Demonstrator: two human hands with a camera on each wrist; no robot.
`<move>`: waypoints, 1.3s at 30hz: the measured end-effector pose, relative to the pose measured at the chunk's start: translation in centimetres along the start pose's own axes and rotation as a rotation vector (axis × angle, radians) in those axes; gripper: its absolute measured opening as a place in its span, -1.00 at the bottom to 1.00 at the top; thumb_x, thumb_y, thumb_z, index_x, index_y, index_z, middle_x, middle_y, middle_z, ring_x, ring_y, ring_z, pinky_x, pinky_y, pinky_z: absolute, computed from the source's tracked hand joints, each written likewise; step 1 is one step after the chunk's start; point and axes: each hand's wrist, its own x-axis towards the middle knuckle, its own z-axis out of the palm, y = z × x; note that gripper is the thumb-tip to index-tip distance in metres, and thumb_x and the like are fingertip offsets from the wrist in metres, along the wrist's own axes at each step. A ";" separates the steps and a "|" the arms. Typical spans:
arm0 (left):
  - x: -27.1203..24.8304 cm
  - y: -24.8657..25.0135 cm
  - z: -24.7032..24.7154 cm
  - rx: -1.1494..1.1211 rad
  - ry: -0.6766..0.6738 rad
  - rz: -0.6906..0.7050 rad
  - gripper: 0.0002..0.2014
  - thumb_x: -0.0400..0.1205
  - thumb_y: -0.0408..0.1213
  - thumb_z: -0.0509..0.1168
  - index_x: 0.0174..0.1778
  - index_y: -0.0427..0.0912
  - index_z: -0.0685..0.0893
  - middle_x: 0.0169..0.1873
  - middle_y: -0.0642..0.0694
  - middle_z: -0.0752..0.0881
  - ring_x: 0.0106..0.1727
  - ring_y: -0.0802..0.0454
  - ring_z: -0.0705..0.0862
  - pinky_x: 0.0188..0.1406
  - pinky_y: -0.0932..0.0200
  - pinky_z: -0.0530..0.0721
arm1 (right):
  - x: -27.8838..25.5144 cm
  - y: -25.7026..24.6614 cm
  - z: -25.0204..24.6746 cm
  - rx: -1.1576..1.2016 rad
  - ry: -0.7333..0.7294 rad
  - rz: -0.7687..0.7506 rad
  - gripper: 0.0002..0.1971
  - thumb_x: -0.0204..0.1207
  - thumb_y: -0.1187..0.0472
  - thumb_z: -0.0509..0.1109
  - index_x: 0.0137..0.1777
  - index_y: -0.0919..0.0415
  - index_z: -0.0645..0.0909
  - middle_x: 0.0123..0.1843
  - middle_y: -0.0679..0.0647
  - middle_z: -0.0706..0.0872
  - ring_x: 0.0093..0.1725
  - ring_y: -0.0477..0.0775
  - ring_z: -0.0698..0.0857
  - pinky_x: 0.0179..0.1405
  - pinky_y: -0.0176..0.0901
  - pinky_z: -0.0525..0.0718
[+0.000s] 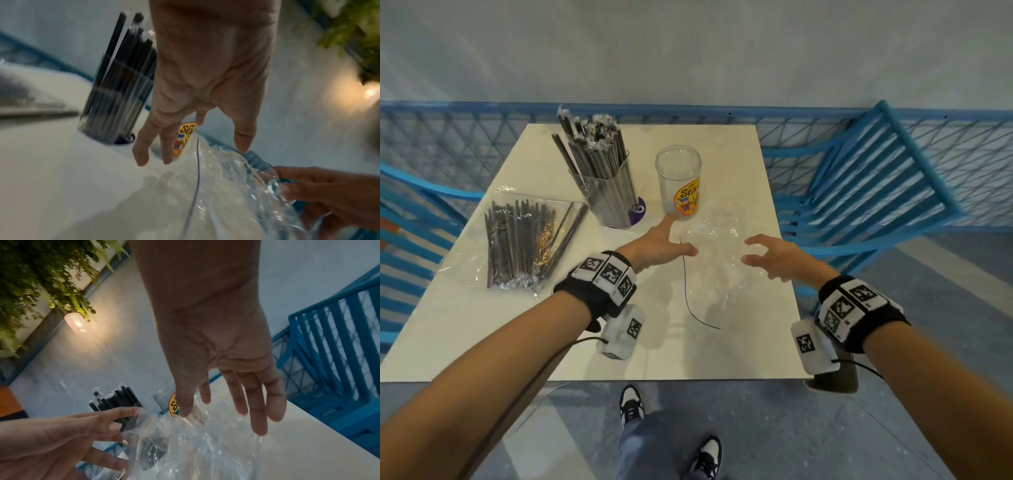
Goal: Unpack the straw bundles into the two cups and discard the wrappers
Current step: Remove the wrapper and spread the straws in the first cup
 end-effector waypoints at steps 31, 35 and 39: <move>3.6 -3.8 -28.6 0.035 0.509 0.337 -0.57 0.59 -0.43 0.24 0.37 -0.01 0.52 0.28 -0.10 0.60 0.18 -0.11 0.66 -0.07 0.10 0.62 | 8.0 -29.5 -2.9 -0.159 0.063 -0.344 -0.14 0.49 0.06 0.50 0.66 0.04 0.04 0.40 0.30 0.49 -0.17 0.15 0.72 -0.26 -0.07 0.74; 4.6 -4.3 -27.6 0.077 0.252 0.482 -0.43 0.60 -0.30 0.36 0.51 0.16 0.40 0.37 0.07 0.47 0.29 0.11 0.50 0.21 0.16 0.56 | 11.1 -29.6 1.1 0.015 0.060 -0.288 0.11 0.34 0.01 0.61 0.64 -0.20 -0.18 0.44 0.29 0.40 0.06 0.37 0.69 -0.54 -0.17 0.69; 5.5 -3.6 -27.4 0.220 0.437 0.634 -0.81 0.59 -0.37 0.39 0.12 -0.19 0.73 0.02 -0.11 0.75 -0.02 0.01 0.69 0.10 0.07 0.70 | 12.4 -30.6 1.9 0.043 0.233 -0.308 -0.31 0.44 0.23 0.52 0.52 0.12 0.30 0.33 0.27 0.59 0.05 0.26 0.67 -0.29 -0.12 0.71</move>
